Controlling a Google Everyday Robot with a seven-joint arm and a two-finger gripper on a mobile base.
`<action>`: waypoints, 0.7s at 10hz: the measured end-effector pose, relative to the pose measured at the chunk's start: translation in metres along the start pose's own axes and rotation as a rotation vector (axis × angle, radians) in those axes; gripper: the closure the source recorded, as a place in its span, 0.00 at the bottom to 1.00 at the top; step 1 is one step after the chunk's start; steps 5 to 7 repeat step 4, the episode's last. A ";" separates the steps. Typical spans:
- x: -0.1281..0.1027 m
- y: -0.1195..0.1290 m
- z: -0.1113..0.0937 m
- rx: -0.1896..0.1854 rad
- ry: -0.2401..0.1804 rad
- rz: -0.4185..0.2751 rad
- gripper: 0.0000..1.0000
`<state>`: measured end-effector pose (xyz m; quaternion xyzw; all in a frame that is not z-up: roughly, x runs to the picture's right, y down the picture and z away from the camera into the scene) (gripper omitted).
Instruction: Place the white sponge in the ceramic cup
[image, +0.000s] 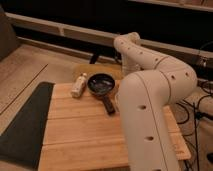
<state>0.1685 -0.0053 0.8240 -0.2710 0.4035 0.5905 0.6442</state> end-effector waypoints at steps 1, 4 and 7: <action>-0.001 0.000 0.000 -0.002 0.000 0.000 0.40; -0.002 -0.001 0.000 -0.006 0.001 0.001 0.40; -0.002 -0.001 0.000 -0.006 0.001 0.001 0.40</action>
